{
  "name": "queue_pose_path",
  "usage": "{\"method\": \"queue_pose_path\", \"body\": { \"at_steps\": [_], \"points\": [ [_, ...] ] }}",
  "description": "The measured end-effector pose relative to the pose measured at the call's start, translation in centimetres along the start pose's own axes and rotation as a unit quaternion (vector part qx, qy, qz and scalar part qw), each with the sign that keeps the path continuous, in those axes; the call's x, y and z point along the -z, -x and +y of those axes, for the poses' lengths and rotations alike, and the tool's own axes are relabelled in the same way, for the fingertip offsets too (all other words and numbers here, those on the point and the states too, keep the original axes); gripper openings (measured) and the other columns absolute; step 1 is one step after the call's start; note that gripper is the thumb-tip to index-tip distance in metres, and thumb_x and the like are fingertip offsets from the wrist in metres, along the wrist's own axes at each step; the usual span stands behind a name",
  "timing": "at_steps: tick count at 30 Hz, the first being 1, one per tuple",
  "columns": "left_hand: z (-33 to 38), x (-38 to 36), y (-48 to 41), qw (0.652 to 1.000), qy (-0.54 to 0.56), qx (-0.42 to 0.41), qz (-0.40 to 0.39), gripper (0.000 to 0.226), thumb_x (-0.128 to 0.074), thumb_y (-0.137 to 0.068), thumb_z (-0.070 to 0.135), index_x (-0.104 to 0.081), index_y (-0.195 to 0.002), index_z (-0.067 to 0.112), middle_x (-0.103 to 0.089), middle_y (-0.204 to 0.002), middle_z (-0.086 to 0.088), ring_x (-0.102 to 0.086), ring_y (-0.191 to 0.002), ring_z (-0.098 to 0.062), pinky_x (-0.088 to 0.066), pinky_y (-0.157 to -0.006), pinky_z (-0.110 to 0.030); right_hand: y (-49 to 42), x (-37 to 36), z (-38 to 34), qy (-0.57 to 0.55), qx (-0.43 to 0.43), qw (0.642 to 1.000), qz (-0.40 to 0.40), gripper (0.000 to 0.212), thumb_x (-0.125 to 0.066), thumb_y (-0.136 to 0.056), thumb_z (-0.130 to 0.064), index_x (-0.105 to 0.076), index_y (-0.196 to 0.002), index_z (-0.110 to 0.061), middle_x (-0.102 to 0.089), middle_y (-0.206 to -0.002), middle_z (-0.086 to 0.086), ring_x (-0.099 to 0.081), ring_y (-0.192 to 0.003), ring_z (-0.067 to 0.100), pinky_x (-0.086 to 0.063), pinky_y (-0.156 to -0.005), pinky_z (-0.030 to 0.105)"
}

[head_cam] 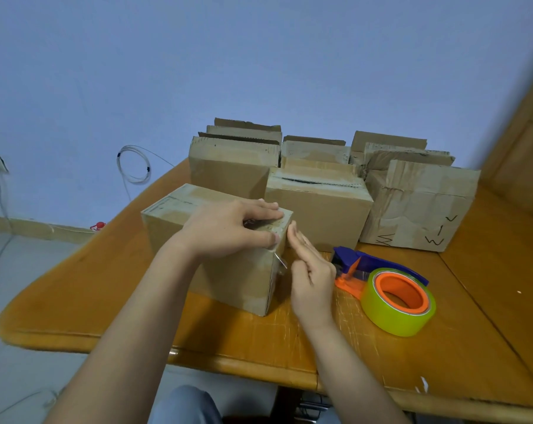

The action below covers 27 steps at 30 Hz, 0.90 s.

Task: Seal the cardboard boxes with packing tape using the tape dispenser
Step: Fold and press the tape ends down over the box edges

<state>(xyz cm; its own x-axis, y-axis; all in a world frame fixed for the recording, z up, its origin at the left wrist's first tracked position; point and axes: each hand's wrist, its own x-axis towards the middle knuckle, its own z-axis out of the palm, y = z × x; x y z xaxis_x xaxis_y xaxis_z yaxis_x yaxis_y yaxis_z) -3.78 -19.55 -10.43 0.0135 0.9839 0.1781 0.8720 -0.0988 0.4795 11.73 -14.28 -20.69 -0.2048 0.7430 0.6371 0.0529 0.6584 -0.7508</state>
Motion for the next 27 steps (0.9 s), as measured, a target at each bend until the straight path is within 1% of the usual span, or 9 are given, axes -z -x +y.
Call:
{"method": "queue_pose_path", "body": {
  "at_steps": [2, 4, 7, 10, 14, 19, 22, 25, 27],
  "points": [
    [0.0, 0.0, 0.0, 1.0, 0.011, 0.002, 0.001, 0.06, -0.051, -0.07, 0.064, -0.052, -0.129, 0.051, -0.041, -0.138, 0.037, -0.027, -0.129, 0.018, -0.025, -0.096, -0.022, 0.0, 0.3, 0.0, -0.022, -0.003, 0.999, 0.024, 0.044, -0.038, -0.085, -0.009, -0.057, -0.123, -0.021, -0.06, -0.126, -0.003, -0.052, -0.121, -0.002, -0.043, -0.105, 0.031],
    [-0.1, 0.0, 0.0, 1.0, 0.011, 0.004, 0.004, 0.064, -0.05, -0.066, 0.069, -0.053, -0.128, 0.051, -0.041, -0.138, 0.038, -0.027, -0.13, 0.018, -0.025, -0.096, -0.022, 0.1, 0.7, -0.3, -0.055, -0.017, 0.997, 0.057, 0.04, -0.039, -0.084, -0.018, -0.065, -0.115, -0.022, -0.068, -0.115, -0.001, -0.06, -0.113, 0.007, -0.049, -0.098, 0.035],
    [-0.2, -0.2, 0.0, 1.0, 0.008, 0.004, 0.01, 0.063, -0.049, -0.066, 0.069, -0.053, -0.127, 0.052, -0.041, -0.137, 0.039, -0.028, -0.129, 0.018, -0.027, -0.095, -0.023, 1.0, 1.1, -1.0, -0.076, -0.016, 0.994, 0.072, 0.035, -0.043, -0.086, -0.024, -0.066, -0.113, -0.02, -0.067, -0.113, -0.003, -0.059, -0.112, 0.011, -0.049, -0.096, 0.035],
    [-0.2, -0.4, 0.0, 1.0, 0.012, 0.001, 0.023, 0.057, -0.052, -0.071, 0.065, -0.055, -0.126, 0.051, -0.043, -0.137, 0.037, -0.029, -0.13, 0.017, -0.028, -0.097, -0.022, 2.2, 1.2, -1.9, -0.058, 0.005, 0.998, 0.038, 0.035, -0.048, -0.088, -0.03, -0.065, -0.114, -0.013, -0.065, -0.116, -0.003, -0.057, -0.114, 0.01, -0.047, -0.096, 0.031],
    [-0.2, -0.5, 0.0, 0.999, 0.003, -0.006, 0.034, 0.044, -0.061, -0.085, 0.056, -0.056, -0.127, 0.048, -0.044, -0.138, 0.034, -0.03, -0.131, 0.015, -0.03, -0.098, -0.021, 3.1, 1.1, -2.8, 0.002, 0.032, 0.999, 0.005, 0.03, -0.054, -0.087, -0.035, -0.066, -0.105, -0.014, -0.063, -0.117, -0.005, -0.056, -0.114, 0.008, -0.044, -0.095, 0.021],
    [0.1, -0.9, 0.2, 0.996, -0.048, -0.019, 0.069, 0.04, -0.053, -0.089, 0.056, -0.055, -0.128, 0.048, -0.045, -0.138, 0.032, -0.034, -0.131, 0.012, -0.041, -0.092, -0.022, 3.1, 0.8, -3.5, 0.056, 0.049, 0.997, 0.023, 0.025, -0.058, -0.085, -0.036, -0.067, -0.097, -0.016, -0.063, -0.114, -0.006, -0.056, -0.111, 0.009, -0.043, -0.093, 0.019],
    [0.3, -0.9, 0.4, 0.995, -0.066, -0.023, 0.076, 0.04, -0.05, -0.091, 0.055, -0.054, -0.13, 0.047, -0.044, -0.139, 0.031, -0.033, -0.133, 0.01, -0.04, -0.086, -0.02, 3.1, 0.5, -3.7, 0.065, 0.042, 0.996, 0.034, 0.023, -0.06, -0.084, -0.037, -0.067, -0.091, -0.017, -0.063, -0.113, -0.006, -0.055, -0.11, 0.004, -0.042, -0.092, 0.015],
    [0.2, -1.0, 0.4, 0.993, -0.082, -0.025, 0.084, 0.041, -0.047, -0.092, 0.057, -0.054, -0.131, 0.046, -0.045, -0.14, 0.03, -0.034, -0.133, 0.008, -0.038, -0.085, -0.02, 2.9, 0.4, -3.6, 0.047, 0.031, 0.997, 0.044, 0.011, -0.067, -0.084, -0.024, -0.068, -0.085, -0.013, -0.064, -0.109, -0.006, -0.055, -0.107, -0.001, -0.041, -0.088, 0.011],
    [0.2, -1.4, 0.5, 0.988, -0.11, -0.033, 0.104, 0.049, -0.035, -0.089, 0.062, -0.054, -0.131, 0.045, -0.047, -0.139, 0.028, -0.036, -0.133, 0.007, -0.039, -0.083, -0.02, 2.8, 0.5, -3.6, 0.05, 0.031, 0.997, 0.044, 0.004, -0.067, -0.083, -0.016, -0.068, -0.083, -0.012, -0.064, -0.108, -0.006, -0.055, -0.106, -0.002, -0.041, -0.088, 0.01]
  ]
}}
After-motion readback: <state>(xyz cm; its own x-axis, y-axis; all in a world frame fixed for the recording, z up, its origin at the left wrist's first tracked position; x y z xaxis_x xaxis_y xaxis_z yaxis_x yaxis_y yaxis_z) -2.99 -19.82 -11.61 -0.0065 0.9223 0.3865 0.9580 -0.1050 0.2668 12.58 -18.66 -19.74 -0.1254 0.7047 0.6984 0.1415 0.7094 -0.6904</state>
